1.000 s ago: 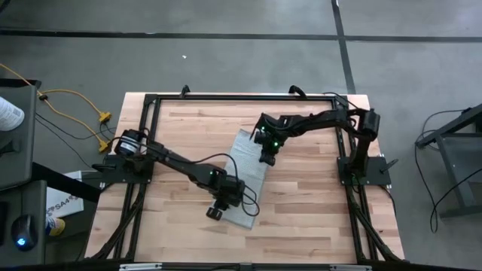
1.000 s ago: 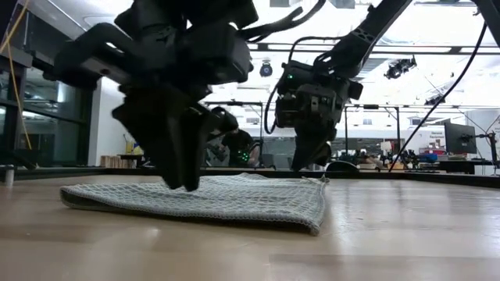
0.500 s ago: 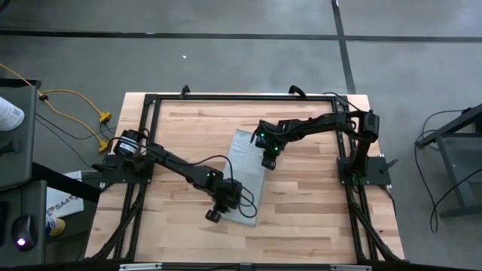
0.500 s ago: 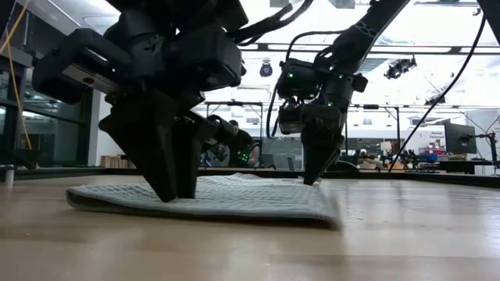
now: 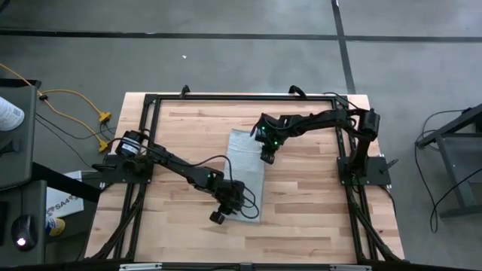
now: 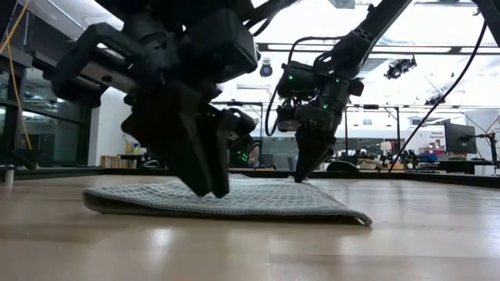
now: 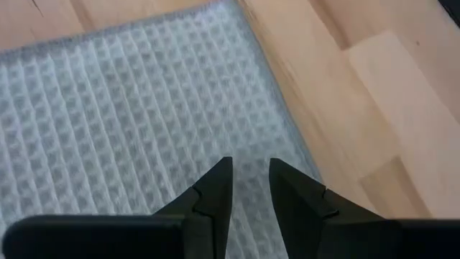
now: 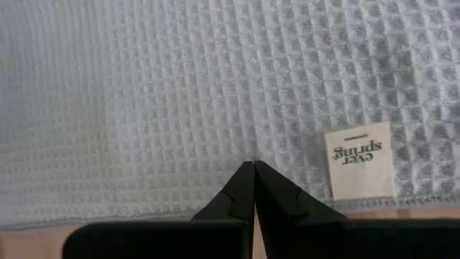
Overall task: Fold microfiber towels
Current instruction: Fold the gray towel
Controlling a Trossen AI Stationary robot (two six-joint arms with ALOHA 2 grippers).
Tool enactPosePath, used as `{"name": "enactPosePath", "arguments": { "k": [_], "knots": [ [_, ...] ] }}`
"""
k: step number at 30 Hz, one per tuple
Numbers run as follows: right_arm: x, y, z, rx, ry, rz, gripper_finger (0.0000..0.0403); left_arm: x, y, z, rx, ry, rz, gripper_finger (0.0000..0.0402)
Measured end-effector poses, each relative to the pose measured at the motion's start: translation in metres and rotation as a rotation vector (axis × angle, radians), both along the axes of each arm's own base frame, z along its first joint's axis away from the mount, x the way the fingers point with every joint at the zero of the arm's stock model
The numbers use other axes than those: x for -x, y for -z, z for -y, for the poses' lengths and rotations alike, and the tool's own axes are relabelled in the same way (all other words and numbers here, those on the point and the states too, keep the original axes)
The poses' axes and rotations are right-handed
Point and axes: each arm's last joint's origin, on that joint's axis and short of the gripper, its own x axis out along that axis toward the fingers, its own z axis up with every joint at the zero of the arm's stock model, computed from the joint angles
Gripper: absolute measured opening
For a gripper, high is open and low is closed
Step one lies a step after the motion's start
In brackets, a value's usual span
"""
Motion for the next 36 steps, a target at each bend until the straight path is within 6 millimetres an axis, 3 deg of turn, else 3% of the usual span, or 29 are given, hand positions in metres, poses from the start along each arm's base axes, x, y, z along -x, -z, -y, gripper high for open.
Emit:
{"name": "enactPosePath", "arguments": {
  "k": [18,36],
  "knots": [
    [-0.004,-0.004,-0.006,-0.190,-0.044,0.083,0.0002,0.007,-0.005,-0.002,-0.054,-0.009,-0.169,0.0095],
    [-0.008,-0.001,-0.021,-0.075,-0.004,0.013,0.0002,0.000,-0.001,0.000,0.001,0.015,-0.017,0.0095]
  ]
}}
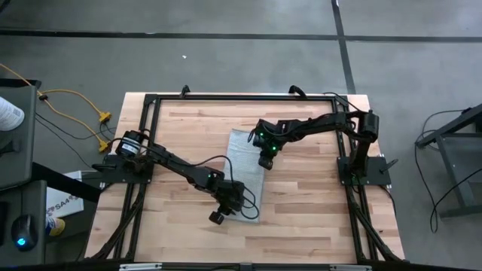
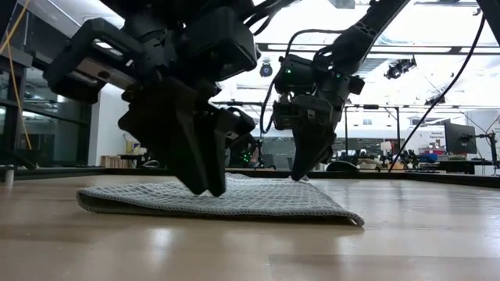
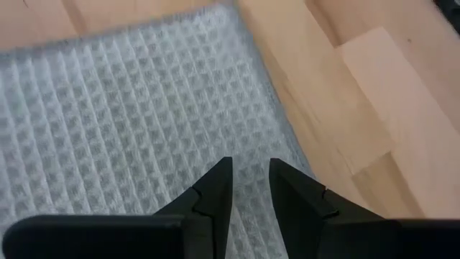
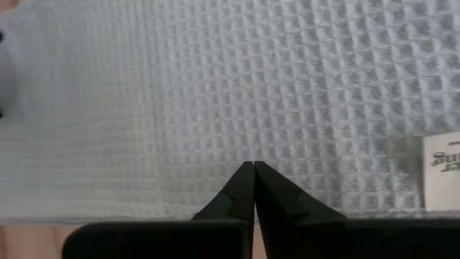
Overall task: Fold microfiber towels
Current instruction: Fold the gray towel
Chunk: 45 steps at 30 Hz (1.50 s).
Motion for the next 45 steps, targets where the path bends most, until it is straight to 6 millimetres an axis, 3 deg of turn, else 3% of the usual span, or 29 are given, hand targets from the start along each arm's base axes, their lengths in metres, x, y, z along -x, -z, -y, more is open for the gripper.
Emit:
{"name": "enactPosePath", "arguments": {
  "k": [13,21,30,36,40,45],
  "knots": [
    [0.003,0.003,0.000,0.102,0.033,-0.073,0.0002,0.007,-0.001,-0.001,0.015,0.007,-0.077,0.0095],
    [-0.001,0.016,0.001,0.144,0.009,-0.087,0.0002,0.008,-0.001,-0.001,0.031,-0.007,-0.097,0.0095],
    [0.002,0.014,0.005,0.257,0.043,-0.127,0.0002,0.008,-0.001,-0.001,0.031,-0.008,-0.099,0.0095],
    [0.001,0.015,0.004,0.240,0.031,-0.115,0.0002,0.008,-0.001,-0.001,0.032,-0.009,-0.100,0.0095],
    [0.002,0.008,0.002,0.228,0.022,-0.094,0.0002,0.008,-0.001,-0.001,0.027,-0.004,-0.100,0.0095],
    [0.011,-0.016,0.000,0.237,0.024,-0.066,0.0002,0.013,-0.012,-0.003,-0.004,-0.007,-0.094,0.0095]
  ]
}}
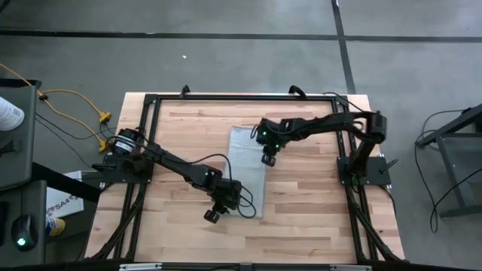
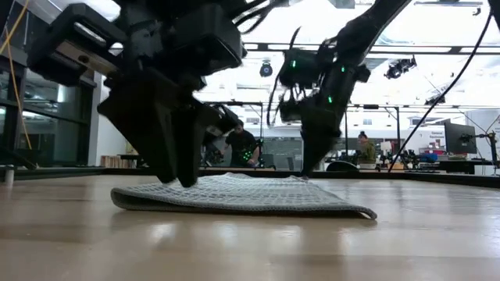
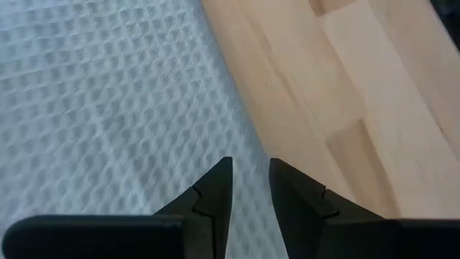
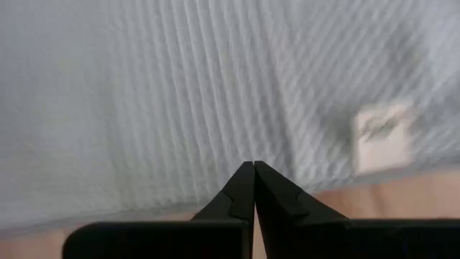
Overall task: Fold microfiber towels
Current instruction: Fold the gray towel
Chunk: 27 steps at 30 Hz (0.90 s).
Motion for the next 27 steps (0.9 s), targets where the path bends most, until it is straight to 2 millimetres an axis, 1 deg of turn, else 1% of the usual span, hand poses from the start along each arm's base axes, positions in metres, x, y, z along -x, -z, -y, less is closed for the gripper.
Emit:
{"name": "enactPosePath", "arguments": {
  "k": [4,8,11,13,18,22,27],
  "knots": [
    [0.008,-0.032,-0.001,0.045,0.012,0.074,0.0002,0.007,-0.021,-0.004,-0.041,-0.012,0.044,0.0095],
    [0.014,-0.056,-0.004,0.051,0.016,0.149,0.0002,0.014,-0.042,-0.007,-0.067,-0.016,0.096,0.0095],
    [0.018,-0.068,-0.005,0.055,0.020,0.192,0.0002,0.021,-0.047,-0.010,-0.125,-0.043,0.079,0.0095],
    [0.018,-0.069,-0.005,0.061,0.025,0.191,0.0002,0.027,-0.045,-0.013,-0.184,-0.057,0.034,0.0095],
    [0.015,-0.070,-0.004,0.082,0.001,0.229,0.0002,0.031,-0.041,-0.017,-0.281,-0.063,-0.003,0.0095],
    [0.013,-0.071,0.002,0.099,0.011,0.265,0.0004,0.036,-0.034,-0.019,-0.297,-0.054,-0.025,0.0095],
    [0.016,-0.073,0.015,0.104,0.057,0.281,0.0025,0.044,-0.032,-0.022,-0.300,-0.096,-0.042,0.0095]
  ]
}}
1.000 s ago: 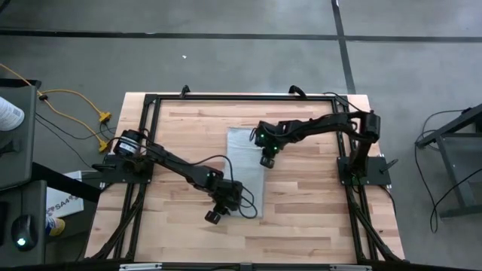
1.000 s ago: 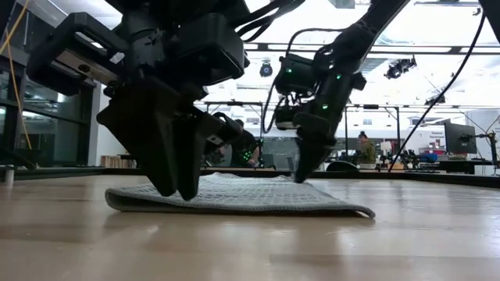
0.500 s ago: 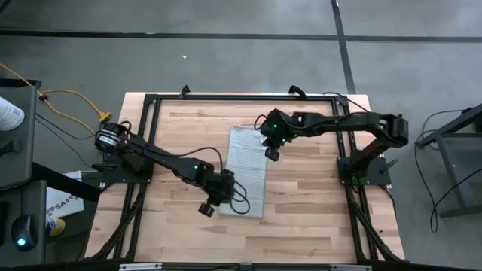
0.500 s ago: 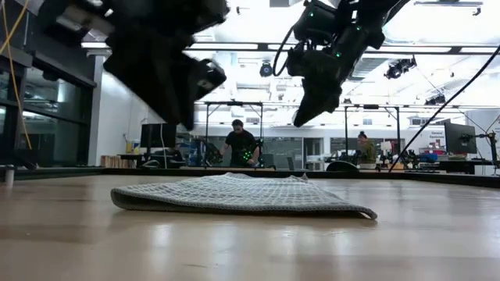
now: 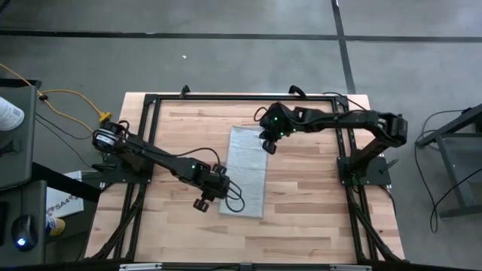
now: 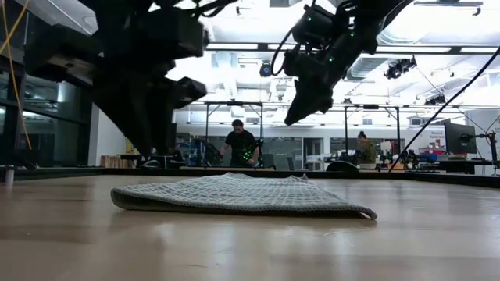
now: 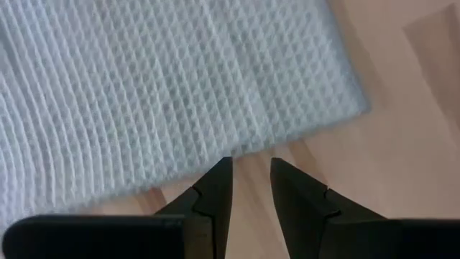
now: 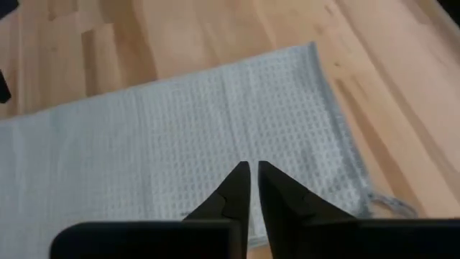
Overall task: Fold microfiber towels
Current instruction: Fold the gray towel
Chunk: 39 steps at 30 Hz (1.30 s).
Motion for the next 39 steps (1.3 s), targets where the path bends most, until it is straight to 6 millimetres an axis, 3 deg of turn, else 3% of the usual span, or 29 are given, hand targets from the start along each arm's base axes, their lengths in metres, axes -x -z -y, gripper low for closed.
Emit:
{"name": "enactPosePath", "arguments": {
  "k": [11,15,22,26,32,39],
  "knots": [
    [0.014,-0.002,0.039,-0.055,0.117,0.045,0.0082,0.023,-0.051,-0.008,-0.007,0.009,0.182,0.0095],
    [0.017,0.001,0.050,-0.119,0.131,0.069,0.0092,0.030,-0.060,-0.011,-0.011,0.009,0.204,0.0095],
    [0.018,0.007,0.056,-0.123,0.138,0.045,0.0101,0.042,-0.083,-0.014,0.027,0.030,0.328,0.0095],
    [0.018,0.012,0.060,-0.120,0.141,0.029,0.0101,0.061,-0.099,-0.019,0.073,0.042,0.459,0.0095],
    [0.020,0.016,0.065,-0.104,0.158,0.006,0.0101,0.088,-0.086,-0.029,0.129,-0.020,0.528,0.0095],
    [0.024,0.023,0.073,-0.117,0.185,-0.017,0.0100,0.092,-0.052,-0.030,0.182,-0.078,0.539,0.0095]
  ]
}}
